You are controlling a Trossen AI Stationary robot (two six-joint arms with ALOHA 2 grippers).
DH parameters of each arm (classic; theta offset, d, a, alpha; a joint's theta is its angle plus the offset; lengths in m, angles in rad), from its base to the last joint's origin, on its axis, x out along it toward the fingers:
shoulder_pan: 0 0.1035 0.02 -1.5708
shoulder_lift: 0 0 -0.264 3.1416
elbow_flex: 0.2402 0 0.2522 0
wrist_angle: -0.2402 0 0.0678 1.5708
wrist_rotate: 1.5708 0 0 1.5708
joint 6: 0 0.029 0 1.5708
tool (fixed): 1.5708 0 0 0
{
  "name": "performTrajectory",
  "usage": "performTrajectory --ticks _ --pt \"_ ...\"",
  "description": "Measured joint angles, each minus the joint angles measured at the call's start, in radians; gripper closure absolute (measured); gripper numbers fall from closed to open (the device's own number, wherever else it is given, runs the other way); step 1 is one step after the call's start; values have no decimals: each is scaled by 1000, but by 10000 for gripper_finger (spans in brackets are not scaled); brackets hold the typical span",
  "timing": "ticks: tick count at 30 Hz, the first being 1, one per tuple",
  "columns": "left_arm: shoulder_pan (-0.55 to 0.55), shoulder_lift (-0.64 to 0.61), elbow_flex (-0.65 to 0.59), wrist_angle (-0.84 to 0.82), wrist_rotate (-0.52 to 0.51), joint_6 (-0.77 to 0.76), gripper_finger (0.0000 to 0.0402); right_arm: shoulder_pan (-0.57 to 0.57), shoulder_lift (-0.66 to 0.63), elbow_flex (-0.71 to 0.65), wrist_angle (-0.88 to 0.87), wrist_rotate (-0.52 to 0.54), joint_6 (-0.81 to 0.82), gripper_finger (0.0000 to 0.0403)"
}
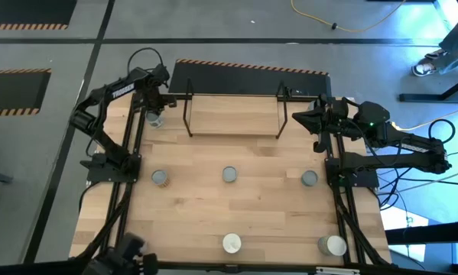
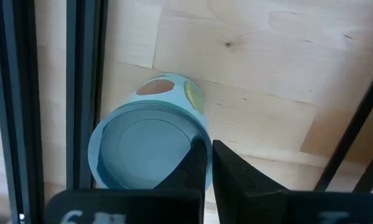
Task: Pick and place cans onto a shelf
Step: Put the white can on the shelf
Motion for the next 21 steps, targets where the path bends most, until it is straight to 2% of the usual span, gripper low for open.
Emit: performTrajectory --ticks 7,16,21 --pt "-11 -113 0 -55 25 97 399 0 0 0 -1 0 -1 386" --pt "-94 -294 2 -139 -35 127 399 0 0 0 -14 0 -3 386" --pt "-148 -389 75 -192 -46 131 399 0 0 0 -26 1 -4 386"
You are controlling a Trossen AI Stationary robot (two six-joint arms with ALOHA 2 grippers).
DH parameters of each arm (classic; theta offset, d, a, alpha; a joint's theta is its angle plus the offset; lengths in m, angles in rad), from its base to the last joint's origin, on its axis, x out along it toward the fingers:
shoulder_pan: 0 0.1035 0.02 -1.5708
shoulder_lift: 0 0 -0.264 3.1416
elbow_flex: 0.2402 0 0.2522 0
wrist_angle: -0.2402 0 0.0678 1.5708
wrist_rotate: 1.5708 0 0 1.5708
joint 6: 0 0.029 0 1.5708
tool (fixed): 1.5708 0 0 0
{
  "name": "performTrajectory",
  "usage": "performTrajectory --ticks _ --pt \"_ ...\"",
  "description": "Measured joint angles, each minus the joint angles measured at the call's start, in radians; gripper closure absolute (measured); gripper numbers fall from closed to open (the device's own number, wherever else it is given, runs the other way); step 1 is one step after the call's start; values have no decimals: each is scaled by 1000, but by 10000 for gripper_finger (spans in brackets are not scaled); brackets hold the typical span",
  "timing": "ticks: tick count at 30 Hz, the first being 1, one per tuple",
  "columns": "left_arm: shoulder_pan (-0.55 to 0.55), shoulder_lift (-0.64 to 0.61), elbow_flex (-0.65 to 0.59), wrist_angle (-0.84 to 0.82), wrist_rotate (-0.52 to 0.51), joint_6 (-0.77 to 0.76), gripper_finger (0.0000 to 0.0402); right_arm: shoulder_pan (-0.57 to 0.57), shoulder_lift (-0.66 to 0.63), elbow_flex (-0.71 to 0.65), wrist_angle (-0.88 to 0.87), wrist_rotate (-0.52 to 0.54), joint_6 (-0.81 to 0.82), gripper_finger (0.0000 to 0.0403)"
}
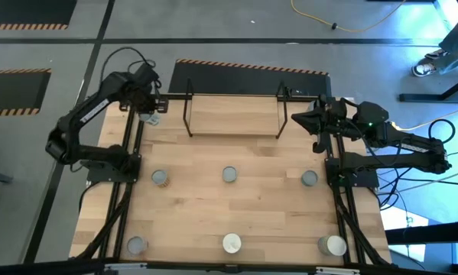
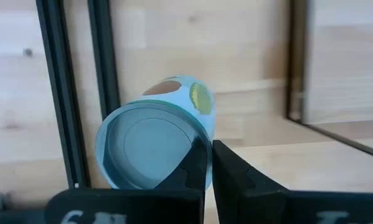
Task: Pick and place cans onto a shelf
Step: Put the white can on the shelf
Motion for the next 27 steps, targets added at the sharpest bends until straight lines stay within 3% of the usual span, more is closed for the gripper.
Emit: performTrajectory --ticks 13,21,27 --pt "-221 28 523 -65 -99 111 399 0 0 0 -22 0 0 386" --pt "-338 213 794 -49 -193 234 399 0 0 0 -115 78 5 386" --pt "-381 380 916 -50 -136 334 399 0 0 0 -118 82 6 386"
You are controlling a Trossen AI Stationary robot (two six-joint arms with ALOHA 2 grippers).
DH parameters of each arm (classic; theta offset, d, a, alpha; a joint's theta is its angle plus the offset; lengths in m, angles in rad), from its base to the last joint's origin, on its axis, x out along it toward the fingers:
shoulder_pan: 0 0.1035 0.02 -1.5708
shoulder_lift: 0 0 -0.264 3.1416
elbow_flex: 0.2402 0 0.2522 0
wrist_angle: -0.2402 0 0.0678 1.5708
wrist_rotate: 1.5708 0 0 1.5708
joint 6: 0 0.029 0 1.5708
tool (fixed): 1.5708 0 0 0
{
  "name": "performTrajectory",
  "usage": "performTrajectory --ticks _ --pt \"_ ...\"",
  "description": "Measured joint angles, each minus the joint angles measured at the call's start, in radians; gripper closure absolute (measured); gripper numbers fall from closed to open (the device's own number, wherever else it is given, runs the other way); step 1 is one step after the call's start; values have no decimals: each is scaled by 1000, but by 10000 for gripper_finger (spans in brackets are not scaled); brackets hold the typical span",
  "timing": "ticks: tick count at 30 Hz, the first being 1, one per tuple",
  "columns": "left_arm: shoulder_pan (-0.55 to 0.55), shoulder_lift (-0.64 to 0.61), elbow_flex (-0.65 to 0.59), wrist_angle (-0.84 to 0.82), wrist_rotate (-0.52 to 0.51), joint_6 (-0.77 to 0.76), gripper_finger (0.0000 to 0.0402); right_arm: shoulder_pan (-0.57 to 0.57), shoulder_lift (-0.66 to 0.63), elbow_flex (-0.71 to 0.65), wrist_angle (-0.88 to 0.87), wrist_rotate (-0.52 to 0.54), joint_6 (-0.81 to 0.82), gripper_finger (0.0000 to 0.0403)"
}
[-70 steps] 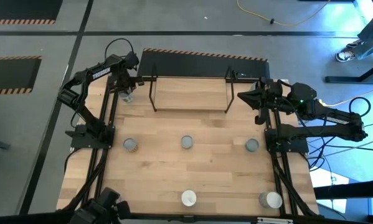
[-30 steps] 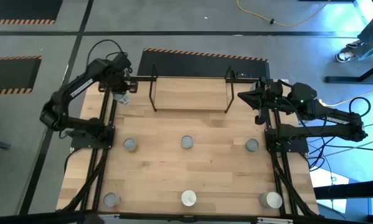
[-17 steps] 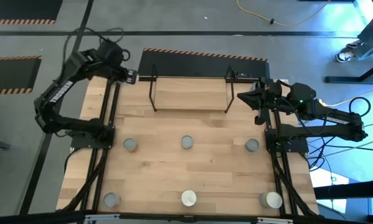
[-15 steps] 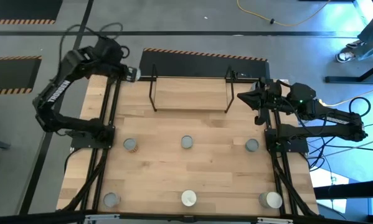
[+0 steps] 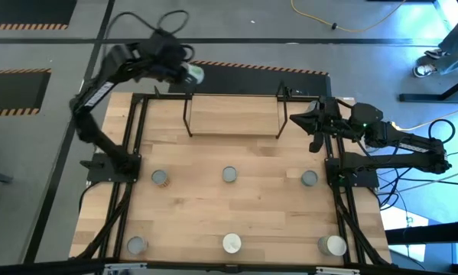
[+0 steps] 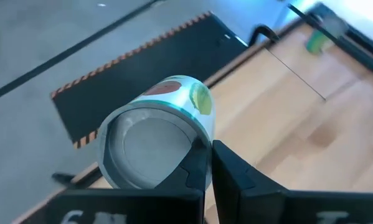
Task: Pick and place cans onto a shelf
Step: Put the white can on the shelf
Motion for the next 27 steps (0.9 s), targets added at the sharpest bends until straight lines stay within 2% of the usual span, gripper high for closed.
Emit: performTrajectory --ticks 10,22,27 --pt "-34 200 95 -23 29 119 399 0 0 0 0 0 -1 386" --pt "-9 389 98 -62 28 185 399 0 0 0 1 -1 -2 386" --pt "24 469 97 -77 73 199 399 0 0 0 0 -3 -2 386"
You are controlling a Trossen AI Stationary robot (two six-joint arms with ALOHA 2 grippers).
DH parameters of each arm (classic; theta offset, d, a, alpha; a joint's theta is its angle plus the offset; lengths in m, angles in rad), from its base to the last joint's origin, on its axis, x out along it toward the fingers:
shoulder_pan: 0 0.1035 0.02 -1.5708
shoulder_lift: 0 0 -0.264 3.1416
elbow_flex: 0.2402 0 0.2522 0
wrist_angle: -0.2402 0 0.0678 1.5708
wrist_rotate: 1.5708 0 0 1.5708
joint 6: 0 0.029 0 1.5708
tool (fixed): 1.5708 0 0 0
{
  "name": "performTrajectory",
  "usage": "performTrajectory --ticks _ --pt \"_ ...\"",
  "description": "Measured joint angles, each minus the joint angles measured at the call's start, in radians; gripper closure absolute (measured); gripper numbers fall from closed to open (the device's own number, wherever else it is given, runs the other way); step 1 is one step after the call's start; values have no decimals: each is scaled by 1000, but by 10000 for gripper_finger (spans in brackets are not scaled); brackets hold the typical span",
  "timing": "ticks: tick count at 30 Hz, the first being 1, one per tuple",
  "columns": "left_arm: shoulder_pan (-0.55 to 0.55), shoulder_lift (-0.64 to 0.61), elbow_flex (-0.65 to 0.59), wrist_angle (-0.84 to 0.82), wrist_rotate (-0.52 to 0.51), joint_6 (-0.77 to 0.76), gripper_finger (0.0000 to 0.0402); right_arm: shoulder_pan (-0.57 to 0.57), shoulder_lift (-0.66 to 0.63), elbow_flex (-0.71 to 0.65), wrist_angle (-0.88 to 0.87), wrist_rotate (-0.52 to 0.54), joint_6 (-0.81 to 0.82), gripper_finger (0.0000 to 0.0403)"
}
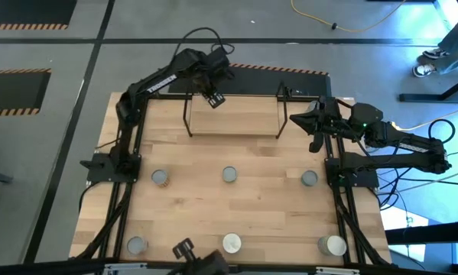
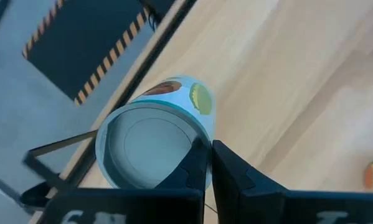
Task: Pick and place cans onto a shelf
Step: Put the white can on the shelf
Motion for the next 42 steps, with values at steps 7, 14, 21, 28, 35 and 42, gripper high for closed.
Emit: performTrajectory --ticks 7,14,21,28,35,42 --pt "46 72 0 2 -1 -4 399 0 0 0 0 0 0 386" --pt "61 116 0 -2 29 -23 399 0 0 0 0 0 0 386" --pt "61 135 -1 4 8 -25 399 0 0 0 0 0 -4 386" --pt "61 135 -1 -5 -42 -48 399 0 0 0 0 0 -5 386" --pt "61 135 -69 2 -34 -58 399 0 0 0 0 0 -5 386" --pt "60 134 -107 40 -23 -60 399 0 0 0 0 0 -5 386"
